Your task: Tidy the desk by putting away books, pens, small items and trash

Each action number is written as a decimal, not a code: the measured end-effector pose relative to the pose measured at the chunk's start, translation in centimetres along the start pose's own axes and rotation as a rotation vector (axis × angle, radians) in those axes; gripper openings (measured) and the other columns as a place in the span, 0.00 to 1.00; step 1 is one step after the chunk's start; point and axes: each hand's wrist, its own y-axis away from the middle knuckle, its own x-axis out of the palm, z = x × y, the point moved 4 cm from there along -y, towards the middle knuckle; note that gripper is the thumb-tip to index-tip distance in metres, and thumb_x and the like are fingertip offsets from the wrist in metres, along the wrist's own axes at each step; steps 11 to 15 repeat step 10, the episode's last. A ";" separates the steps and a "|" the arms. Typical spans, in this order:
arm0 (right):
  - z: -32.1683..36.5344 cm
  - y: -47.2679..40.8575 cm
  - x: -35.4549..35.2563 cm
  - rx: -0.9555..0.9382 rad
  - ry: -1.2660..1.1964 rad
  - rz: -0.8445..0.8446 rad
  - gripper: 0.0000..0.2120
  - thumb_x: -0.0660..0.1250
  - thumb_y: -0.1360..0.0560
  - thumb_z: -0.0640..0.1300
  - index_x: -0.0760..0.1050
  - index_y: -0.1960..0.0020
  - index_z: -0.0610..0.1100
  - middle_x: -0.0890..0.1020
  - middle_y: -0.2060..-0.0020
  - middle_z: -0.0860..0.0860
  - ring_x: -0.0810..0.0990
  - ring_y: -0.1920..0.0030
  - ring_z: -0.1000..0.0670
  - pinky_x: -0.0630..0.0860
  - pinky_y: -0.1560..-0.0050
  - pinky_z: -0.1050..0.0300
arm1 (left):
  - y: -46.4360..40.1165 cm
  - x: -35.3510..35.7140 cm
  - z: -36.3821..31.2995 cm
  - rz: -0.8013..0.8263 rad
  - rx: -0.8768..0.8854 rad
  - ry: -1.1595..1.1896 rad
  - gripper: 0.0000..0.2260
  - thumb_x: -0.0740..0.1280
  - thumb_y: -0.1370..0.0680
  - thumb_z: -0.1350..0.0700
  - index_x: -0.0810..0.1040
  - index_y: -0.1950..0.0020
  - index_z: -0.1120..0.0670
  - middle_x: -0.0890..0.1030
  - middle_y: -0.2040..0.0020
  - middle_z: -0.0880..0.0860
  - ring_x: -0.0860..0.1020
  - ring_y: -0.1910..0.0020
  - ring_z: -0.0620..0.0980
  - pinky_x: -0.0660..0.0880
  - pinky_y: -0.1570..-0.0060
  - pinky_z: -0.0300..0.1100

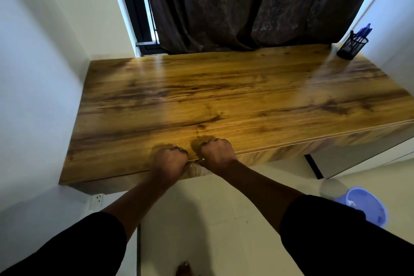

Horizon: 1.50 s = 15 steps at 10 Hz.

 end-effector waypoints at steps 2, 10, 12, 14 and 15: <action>0.2 0.1 -0.1 -0.006 -0.014 0.006 0.14 0.70 0.24 0.57 0.81 0.49 0.47 0.85 0.54 0.47 0.84 0.52 0.43 0.76 0.54 0.53 | -0.2 -0.4 -0.2 0.086 -0.013 -0.014 0.15 0.68 0.22 0.41 0.83 0.52 0.51 0.85 0.55 0.51 0.84 0.56 0.52 0.75 0.62 0.41; -5.5 -1.5 -9.7 0.195 -0.041 -0.133 0.21 0.60 0.20 0.59 0.74 0.36 0.46 0.81 0.41 0.44 0.80 0.41 0.40 0.77 0.47 0.47 | -5.3 -7.3 5.9 -0.040 -0.123 0.046 0.25 0.53 0.22 0.37 0.81 0.50 0.53 0.84 0.52 0.54 0.83 0.51 0.58 0.77 0.56 0.45; -5.5 -1.5 -9.7 0.195 -0.041 -0.133 0.21 0.60 0.20 0.59 0.74 0.36 0.46 0.81 0.41 0.44 0.80 0.41 0.40 0.77 0.47 0.47 | -5.3 -7.3 5.9 -0.040 -0.123 0.046 0.25 0.53 0.22 0.37 0.81 0.50 0.53 0.84 0.52 0.54 0.83 0.51 0.58 0.77 0.56 0.45; -5.5 -1.5 -9.7 0.195 -0.041 -0.133 0.21 0.60 0.20 0.59 0.74 0.36 0.46 0.81 0.41 0.44 0.80 0.41 0.40 0.77 0.47 0.47 | -5.3 -7.3 5.9 -0.040 -0.123 0.046 0.25 0.53 0.22 0.37 0.81 0.50 0.53 0.84 0.52 0.54 0.83 0.51 0.58 0.77 0.56 0.45; -5.5 -1.5 -9.7 0.195 -0.041 -0.133 0.21 0.60 0.20 0.59 0.74 0.36 0.46 0.81 0.41 0.44 0.80 0.41 0.40 0.77 0.47 0.47 | -5.3 -7.3 5.9 -0.040 -0.123 0.046 0.25 0.53 0.22 0.37 0.81 0.50 0.53 0.84 0.52 0.54 0.83 0.51 0.58 0.77 0.56 0.45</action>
